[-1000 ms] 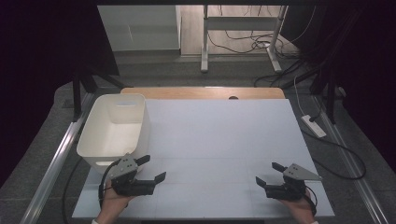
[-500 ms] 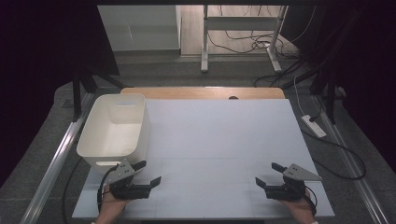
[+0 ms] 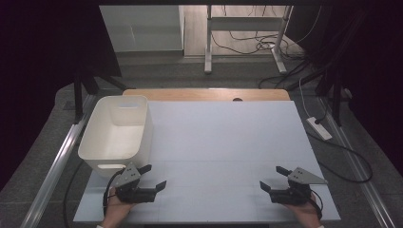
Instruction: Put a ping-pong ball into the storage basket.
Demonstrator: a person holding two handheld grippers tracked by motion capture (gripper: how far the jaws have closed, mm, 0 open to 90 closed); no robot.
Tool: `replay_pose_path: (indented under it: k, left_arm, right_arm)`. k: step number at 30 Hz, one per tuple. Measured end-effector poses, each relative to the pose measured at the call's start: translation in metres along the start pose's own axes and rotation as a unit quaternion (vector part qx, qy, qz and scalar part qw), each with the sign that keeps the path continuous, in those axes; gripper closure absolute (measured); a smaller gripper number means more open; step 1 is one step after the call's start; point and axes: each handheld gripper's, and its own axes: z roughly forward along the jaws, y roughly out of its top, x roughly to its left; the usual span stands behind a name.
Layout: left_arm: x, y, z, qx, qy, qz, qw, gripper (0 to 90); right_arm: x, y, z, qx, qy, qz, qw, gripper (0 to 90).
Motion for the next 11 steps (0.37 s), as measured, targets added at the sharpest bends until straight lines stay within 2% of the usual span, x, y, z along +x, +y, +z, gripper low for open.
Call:
replay_pose_path:
  k: [11]
  left_arm:
    - [-0.0019,0.0001,0.0002,0.001,0.003,0.003,1.0000,15.7]
  right_arm:
    - [-0.0004,-0.0007,-0.0001,0.000,0.001,0.000,1.0000,11.2]
